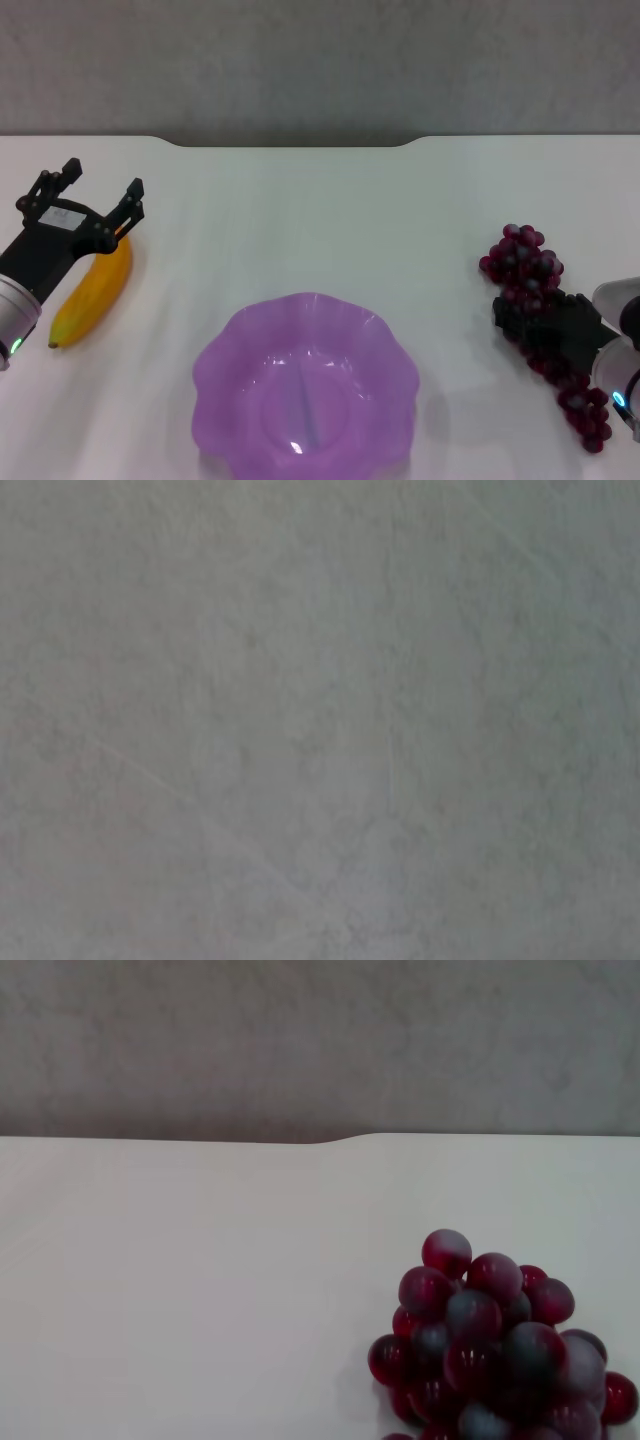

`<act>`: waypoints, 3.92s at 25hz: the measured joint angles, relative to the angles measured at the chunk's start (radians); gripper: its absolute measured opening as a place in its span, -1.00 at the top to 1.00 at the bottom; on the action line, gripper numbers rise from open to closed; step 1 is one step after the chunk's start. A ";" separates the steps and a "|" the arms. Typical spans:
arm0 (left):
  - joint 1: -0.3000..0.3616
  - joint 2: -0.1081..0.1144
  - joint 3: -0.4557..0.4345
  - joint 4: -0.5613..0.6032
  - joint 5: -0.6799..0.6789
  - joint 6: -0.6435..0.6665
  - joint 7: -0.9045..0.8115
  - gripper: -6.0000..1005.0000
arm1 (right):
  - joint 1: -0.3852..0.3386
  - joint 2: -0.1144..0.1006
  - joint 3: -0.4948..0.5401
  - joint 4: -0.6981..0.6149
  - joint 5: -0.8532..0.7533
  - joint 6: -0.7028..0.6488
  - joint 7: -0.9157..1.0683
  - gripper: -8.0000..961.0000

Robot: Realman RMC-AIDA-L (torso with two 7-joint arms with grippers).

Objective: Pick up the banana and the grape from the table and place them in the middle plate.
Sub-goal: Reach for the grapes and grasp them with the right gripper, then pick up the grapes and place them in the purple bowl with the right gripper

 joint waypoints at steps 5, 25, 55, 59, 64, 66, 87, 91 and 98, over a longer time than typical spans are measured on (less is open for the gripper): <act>0.000 0.000 0.000 0.000 0.000 0.001 0.000 -0.65 | 0.003 -0.002 0.001 -0.002 0.000 0.012 0.000 -0.87; 0.000 0.000 0.000 0.000 0.000 0.001 0.000 -0.65 | 0.005 -0.003 0.000 -0.007 -0.020 0.036 -0.001 -0.20; 0.012 0.001 0.000 0.000 0.000 0.002 0.003 -0.65 | 0.006 -0.004 0.006 -0.007 -0.026 0.005 -0.001 0.01; 0.018 0.002 0.000 0.000 0.000 0.002 0.003 -0.65 | 0.011 -0.005 0.011 -0.007 -0.026 -0.013 -0.001 0.04; 0.020 0.003 0.000 0.000 0.000 0.005 0.003 -0.65 | 0.018 -0.006 0.011 -0.008 -0.026 -0.014 -0.001 0.08; 0.021 0.003 0.000 0.000 0.000 0.010 0.003 -0.65 | 0.020 -0.006 0.011 -0.008 -0.026 -0.015 -0.001 0.10; 0.026 0.006 0.000 0.000 0.000 0.016 0.003 -0.65 | 0.016 -0.041 -0.001 -0.011 -0.026 -0.201 0.052 0.39; 0.026 0.006 0.000 0.000 0.000 0.016 0.003 -0.65 | 0.000 -0.053 -0.018 -0.026 -0.028 -0.348 0.074 0.39; 0.026 0.006 0.000 -0.002 0.000 0.016 0.015 -0.65 | -0.052 -0.024 -0.039 -0.205 -0.134 -0.673 0.312 0.43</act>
